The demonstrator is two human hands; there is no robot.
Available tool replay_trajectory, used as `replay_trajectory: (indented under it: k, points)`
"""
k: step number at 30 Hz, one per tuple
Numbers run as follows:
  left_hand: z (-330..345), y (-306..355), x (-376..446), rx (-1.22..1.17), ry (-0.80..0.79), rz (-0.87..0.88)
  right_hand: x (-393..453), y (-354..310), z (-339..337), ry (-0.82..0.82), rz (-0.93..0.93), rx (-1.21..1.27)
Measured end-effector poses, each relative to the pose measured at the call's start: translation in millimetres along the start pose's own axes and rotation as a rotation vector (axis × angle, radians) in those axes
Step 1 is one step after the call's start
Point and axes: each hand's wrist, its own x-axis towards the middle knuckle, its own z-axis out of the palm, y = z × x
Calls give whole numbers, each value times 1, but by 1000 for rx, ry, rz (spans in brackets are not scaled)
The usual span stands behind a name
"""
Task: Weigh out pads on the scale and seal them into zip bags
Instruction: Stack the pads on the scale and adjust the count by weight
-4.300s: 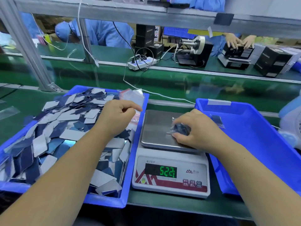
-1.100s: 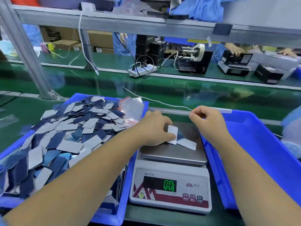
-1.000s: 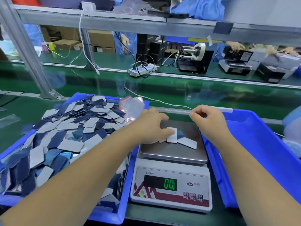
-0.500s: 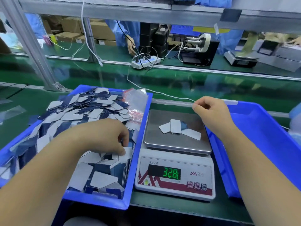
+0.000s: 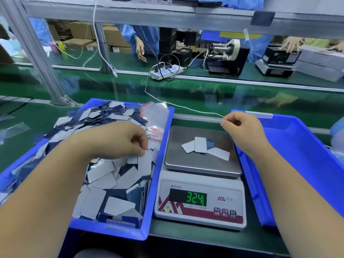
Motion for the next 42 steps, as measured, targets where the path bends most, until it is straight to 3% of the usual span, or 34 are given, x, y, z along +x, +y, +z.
replay_trajectory:
  k: [5, 11, 17, 19, 21, 24, 32, 38, 42]
  points:
    - [-13, 10, 9, -124, 298, -2, 3, 0, 1, -4, -7, 4]
    - [-14, 34, 24, -148, 485, 28, 3, 1, 0, -4, -14, 11]
    - [-21, 21, 20, -364, 940, 111, 2, 0, -1, -9, -18, 13]
    - [-13, 16, 25, -175, 818, 98, 3, -1, 0, -13, -21, 10]
    - [6, 11, 31, 15, 532, 62, 2, -1, 0, -20, -18, 5]
    - [27, 3, 31, 28, 307, 65, 3, -1, -2, -14, -12, 1]
    - [27, -2, 30, -101, 139, 119, 3, -1, -1, -21, 1, -20]
    - [18, 29, 29, -330, 335, 190, 2, -2, 0, -23, -1, -16]
    - [40, 78, 41, -343, 278, 239, 3, -2, -1, -28, -4, -12]
